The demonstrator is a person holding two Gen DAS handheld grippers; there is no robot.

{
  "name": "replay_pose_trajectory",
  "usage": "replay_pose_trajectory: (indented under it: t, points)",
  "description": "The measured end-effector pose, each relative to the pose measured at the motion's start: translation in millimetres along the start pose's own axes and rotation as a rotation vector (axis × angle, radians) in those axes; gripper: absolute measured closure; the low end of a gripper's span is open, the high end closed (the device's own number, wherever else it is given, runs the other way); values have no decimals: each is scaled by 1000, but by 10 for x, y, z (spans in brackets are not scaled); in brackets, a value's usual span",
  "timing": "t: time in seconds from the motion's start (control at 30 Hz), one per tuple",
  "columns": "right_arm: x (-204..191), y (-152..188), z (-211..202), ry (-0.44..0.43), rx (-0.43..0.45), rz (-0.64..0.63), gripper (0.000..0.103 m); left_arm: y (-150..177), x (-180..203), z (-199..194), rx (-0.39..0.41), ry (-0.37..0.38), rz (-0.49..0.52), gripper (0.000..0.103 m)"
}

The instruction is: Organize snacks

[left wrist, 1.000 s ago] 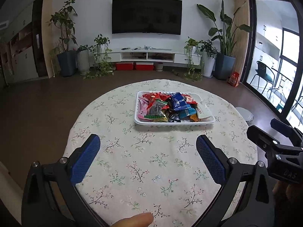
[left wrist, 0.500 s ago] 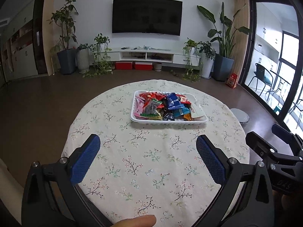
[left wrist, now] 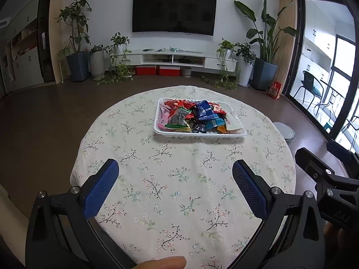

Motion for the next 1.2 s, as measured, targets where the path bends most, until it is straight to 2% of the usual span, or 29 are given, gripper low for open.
replay_pose_trajectory:
  t: [1.2]
  points:
    - [39, 130, 166, 10, -63, 5, 0, 99, -75, 250, -34, -11, -7, 0]
Point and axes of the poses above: each gripper's, at about its wrist camera, not at the fingertips, and z roughly the way its jaws point, x to its right, y to its underside, the point moved 6 cm from there along z, roughly the way its jaws point, and after that the axes turned 1 degree about -z, right-handed, at the moved point
